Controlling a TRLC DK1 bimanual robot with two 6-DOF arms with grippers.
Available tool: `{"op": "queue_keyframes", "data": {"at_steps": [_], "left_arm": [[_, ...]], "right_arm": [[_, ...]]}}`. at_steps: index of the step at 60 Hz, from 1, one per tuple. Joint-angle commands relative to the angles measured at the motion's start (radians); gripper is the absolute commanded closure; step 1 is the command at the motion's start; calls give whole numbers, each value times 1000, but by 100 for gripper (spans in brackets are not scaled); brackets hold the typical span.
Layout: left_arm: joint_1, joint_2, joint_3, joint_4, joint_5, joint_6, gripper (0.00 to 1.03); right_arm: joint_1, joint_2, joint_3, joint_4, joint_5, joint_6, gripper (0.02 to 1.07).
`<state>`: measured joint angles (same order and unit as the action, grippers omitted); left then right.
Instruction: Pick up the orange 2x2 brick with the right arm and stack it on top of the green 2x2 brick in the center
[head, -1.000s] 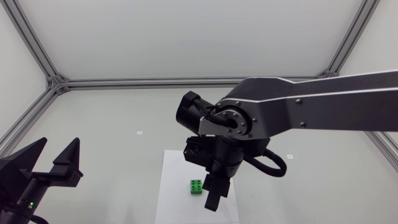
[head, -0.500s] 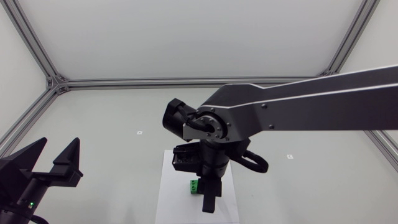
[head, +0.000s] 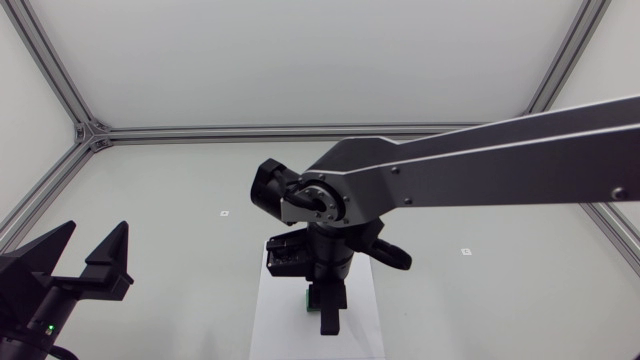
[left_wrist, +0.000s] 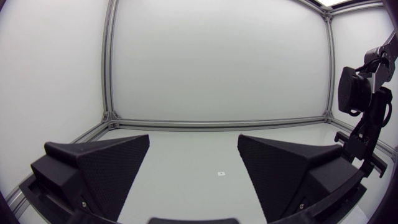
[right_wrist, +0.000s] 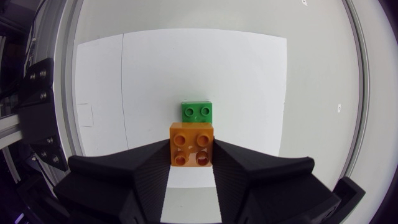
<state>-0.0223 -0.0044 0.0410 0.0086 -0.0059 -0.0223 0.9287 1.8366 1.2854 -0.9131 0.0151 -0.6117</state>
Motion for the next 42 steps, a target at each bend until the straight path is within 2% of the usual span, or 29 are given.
{"op": "queue_keyframes", "data": {"at_steps": [1, 42], "left_arm": [[2, -8, -41, -13, 4, 13, 4], [2, -8, -41, -15, 4, 13, 4]], "right_arm": [[7, 26, 23, 5, -1, -31, 88], [-2, 53, 12, 66, -21, -51, 88]]}}
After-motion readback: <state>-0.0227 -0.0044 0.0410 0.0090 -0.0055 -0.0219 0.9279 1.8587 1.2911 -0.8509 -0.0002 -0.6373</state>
